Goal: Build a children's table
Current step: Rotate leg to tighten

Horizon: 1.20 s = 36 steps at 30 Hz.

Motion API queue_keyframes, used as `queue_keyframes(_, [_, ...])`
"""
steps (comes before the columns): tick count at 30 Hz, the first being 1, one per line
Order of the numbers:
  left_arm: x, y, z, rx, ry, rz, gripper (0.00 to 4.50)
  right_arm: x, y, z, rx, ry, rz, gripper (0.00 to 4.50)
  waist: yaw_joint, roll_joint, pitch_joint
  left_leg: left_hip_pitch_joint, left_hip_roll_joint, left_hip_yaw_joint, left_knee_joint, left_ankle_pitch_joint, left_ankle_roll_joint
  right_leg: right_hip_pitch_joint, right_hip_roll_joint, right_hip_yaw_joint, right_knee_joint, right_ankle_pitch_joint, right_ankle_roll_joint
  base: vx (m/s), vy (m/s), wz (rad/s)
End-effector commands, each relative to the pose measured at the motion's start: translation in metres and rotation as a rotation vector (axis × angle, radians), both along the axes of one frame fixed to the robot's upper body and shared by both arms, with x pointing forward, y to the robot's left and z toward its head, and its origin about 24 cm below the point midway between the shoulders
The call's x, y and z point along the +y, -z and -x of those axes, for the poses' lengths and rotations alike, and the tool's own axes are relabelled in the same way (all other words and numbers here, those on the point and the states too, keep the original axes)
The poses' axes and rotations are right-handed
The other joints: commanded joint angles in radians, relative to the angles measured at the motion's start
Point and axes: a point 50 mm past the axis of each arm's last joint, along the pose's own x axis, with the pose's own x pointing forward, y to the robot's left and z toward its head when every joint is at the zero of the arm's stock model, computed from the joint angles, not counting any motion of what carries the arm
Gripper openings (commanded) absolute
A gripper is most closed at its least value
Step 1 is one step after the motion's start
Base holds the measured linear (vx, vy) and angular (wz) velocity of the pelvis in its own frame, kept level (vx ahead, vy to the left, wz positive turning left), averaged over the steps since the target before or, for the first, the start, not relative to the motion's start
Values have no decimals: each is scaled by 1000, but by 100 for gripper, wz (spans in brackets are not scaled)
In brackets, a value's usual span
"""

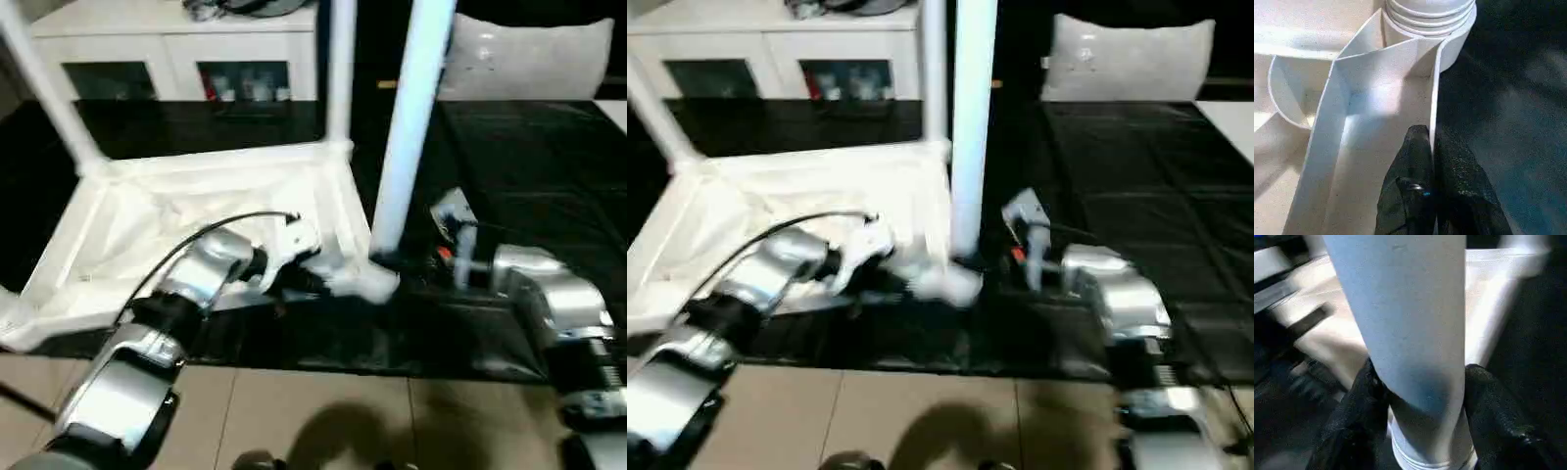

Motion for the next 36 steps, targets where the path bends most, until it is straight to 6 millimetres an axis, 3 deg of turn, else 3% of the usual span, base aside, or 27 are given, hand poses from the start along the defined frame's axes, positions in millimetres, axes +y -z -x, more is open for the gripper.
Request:
queue_keyframes(1, [-20, -12, -6, -41, -53, 65, 0, 20, 7, -6, 43, 79, 11, 196, -6, -27, -86, 2, 19, -5, -62, -94, 60, 68, -71, 33, -107, -515, 33, 0, 0, 0])
queue_keyframes(2, [-26, -12, -11, -63, -153, 66, 0, 25, 8, -15, 36, 235, 40, 196, -17, -24, -87, -1, 21, -8, -63, -89, 58, 70, -73, 32, -106, -502, 28, 0, 0, 0])
queue_keyframes(4, [-30, -12, -12, -63, -177, 72, 0, 29, 7, -17, 34, 276, 32, 196, -29, -22, -90, 1, 20, -8, -63, -83, 64, 72, -74, 34, -106, -473, 17, 0, 0, 0])
queue_keyframes(5, [-32, -12, -13, -70, -202, 77, 0, 32, 7, -18, 29, 298, 16, 196, -32, -24, -90, -5, 18, -8, -63, -73, 82, 76, -73, 36, -103, -450, 14, 0, 0, 0])
queue_keyframes(7, [-39, -12, -13, -81, -237, 84, 0, 39, 6, -19, -12, 327, 2, 196, -31, -24, -95, -3, 19, -6, -62, -50, 96, 75, -76, 42, -96, -414, 2, 0, 0, 0])
queue_keyframes(8, [-40, -12, -13, -84, -238, 84, 0, 40, 6, -19, -23, 328, 0, 196, -28, -24, -98, -8, 22, -9, -63, -17, 109, 80, -76, 44, -85, -365, -12, 0, 0, 0])
queue_keyframes(9, [-40, -12, -14, -93, -249, 81, 0, 41, 5, -19, -26, 326, -13, 250, -26, -24, -99, -8, 23, -10, -63, -2, 118, 80, -76, 46, -82, -343, -20, 0, 0, 0])
queue_keyframes(11, [-40, -11, -15, -105, -254, 70, 0, 43, 3, -19, -14, 332, -90, 263, -22, -23, -99, -6, 27, -9, -63, 17, 139, 79, -76, 49, -78, -309, -37, 0, 0, 0])
queue_keyframes(16, [-33, -9, -14, -126, -210, 54, 0, 35, -1, -16, -48, 278, -90, 312, -19, -24, -97, -1, 33, -10, -65, 13, 148, 80, -79, 52, -74, -298, -60, 0, 0, 0])
queue_keyframes(22, [-18, -5, -10, -154, -77, 5, 0, 3, -3, -15, -123, 201, -11, 356, -15, -26, -99, -7, 33, -9, -62, 22, 158, 84, -80, 55, -66, -270, -69, 0, 0, 0])
queue_keyframes(27, [-1, -4, -4, -161, 91, -53, 0, -18, -11, -7, -148, 52, 11, 401, -3, -24, -97, -3, 38, -8, -62, 3, 162, 81, -80, 56, -68, -290, -68, 0, 0, 0])
queue_keyframes(35, [12, -4, 8, -125, 318, -102, 0, -27, -15, 4, -143, -174, 53, 386, 20, -21, -98, 2, 48, -7, -61, -13, 148, 74, -83, 60, -60, -284, -95, 0, 0, 0])
queue_keyframes(36, [13, -3, 10, -129, 362, -106, 0, -26, -13, 8, -117, -232, 43, 376, 26, -27, -98, 3, 49, -6, -61, -20, 145, 72, -84, 61, -61, -293, -95, 0, 0, 0])
